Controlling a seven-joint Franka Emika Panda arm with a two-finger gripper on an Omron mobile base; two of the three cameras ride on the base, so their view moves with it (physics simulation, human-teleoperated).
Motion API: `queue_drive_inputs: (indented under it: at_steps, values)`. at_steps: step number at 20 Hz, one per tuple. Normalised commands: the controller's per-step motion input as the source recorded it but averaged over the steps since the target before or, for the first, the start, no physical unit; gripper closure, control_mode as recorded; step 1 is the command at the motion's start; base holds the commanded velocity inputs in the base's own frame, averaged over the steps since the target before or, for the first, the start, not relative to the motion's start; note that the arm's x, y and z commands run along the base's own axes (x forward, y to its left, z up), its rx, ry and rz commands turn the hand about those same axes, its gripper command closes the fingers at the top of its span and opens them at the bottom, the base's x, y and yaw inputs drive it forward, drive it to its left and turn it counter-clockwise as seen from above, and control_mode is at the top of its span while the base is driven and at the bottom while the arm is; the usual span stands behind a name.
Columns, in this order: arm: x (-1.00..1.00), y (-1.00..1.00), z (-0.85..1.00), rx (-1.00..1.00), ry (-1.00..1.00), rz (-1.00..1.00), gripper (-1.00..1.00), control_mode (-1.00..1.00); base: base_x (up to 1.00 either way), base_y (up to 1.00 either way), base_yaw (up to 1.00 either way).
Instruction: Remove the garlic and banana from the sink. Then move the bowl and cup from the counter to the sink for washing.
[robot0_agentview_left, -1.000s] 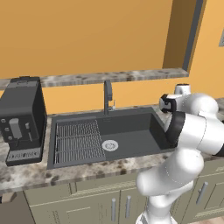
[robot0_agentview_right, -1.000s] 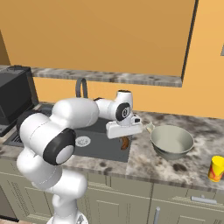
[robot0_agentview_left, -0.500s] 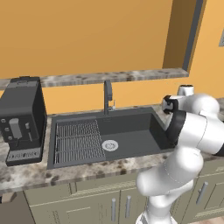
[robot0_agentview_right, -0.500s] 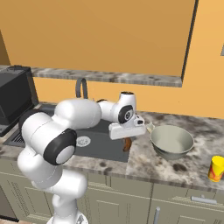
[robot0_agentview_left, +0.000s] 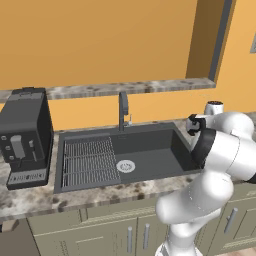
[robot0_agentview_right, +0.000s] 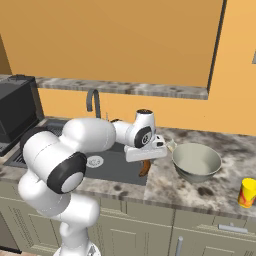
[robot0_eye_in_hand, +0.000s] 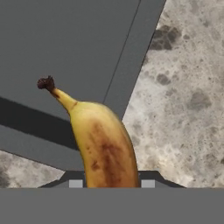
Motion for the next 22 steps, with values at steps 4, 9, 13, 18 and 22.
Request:
queue_drive_inputs:
  at_steps: [4, 9, 13, 18, 22]
  values:
    - [0.00, -0.09, -0.09, -0.04, -0.01, -0.10, 1.00, -1.00, 0.00, 0.00, 0.00]
    - [0.00, -0.12, -0.06, -0.04, 0.00, -0.11, 1.00, -1.00, 0.00, 0.00, 0.00]
    - [0.00, -0.19, 0.00, -0.02, 0.00, -0.11, 1.00, -1.00, 0.00, 0.00, 0.00]
    - [0.00, -0.21, -0.02, 0.00, -0.01, -0.10, 1.00, -1.00, 0.00, 0.00, 0.00]
    - [-0.02, -0.14, -0.03, 0.00, -0.02, -0.10, 1.00, -1.00, 0.00, 0.00, 0.00]
